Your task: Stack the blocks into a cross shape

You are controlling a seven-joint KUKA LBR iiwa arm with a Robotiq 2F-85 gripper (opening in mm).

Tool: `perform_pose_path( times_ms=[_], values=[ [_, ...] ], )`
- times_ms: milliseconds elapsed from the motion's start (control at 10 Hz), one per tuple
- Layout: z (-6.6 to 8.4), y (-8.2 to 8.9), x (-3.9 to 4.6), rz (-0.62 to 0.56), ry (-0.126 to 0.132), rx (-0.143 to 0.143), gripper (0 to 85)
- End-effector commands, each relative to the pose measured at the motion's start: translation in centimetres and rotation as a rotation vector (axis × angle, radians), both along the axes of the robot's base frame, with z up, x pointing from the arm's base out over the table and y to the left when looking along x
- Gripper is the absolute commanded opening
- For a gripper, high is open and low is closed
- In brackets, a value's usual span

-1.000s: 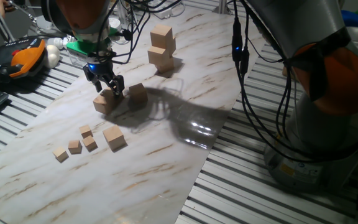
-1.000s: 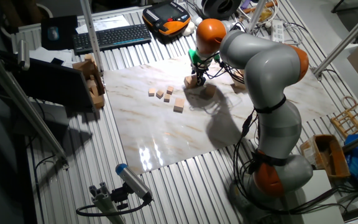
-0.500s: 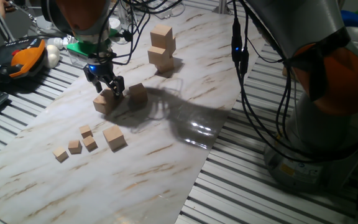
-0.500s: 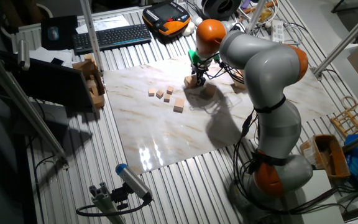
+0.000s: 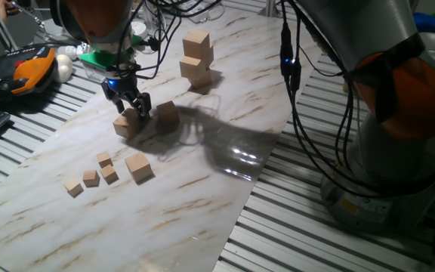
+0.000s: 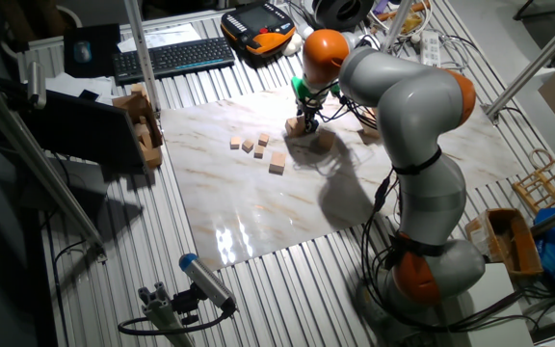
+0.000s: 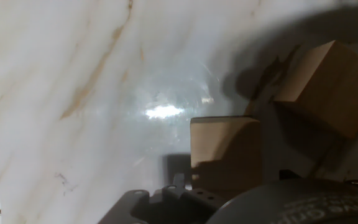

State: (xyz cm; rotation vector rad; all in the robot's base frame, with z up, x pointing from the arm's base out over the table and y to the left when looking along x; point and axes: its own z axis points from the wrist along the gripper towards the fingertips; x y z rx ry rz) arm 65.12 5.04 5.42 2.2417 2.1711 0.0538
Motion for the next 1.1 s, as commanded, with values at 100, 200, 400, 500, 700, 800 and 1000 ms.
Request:
perform_pose_path(
  times_ms=[100, 200, 400, 500, 700, 800, 1000],
  values=[
    [-0.11, -0.01, 0.01, 0.002, 0.005, 0.000, 68.0],
    [-0.13, -0.02, 0.02, 0.008, 0.006, -0.002, 68.0],
    [-0.06, -0.08, 0.05, 0.029, 0.020, -0.004, 68.0],
    [0.02, -0.07, 0.09, 0.033, 0.020, -0.001, 68.0],
    [0.15, -0.02, 0.14, 0.031, 0.014, -0.001, 68.0],
    [0.21, 0.02, 0.17, 0.031, 0.008, -0.003, 68.0],
    [0.23, 0.00, 0.20, 0.031, 0.003, -0.006, 68.0]
  ],
)
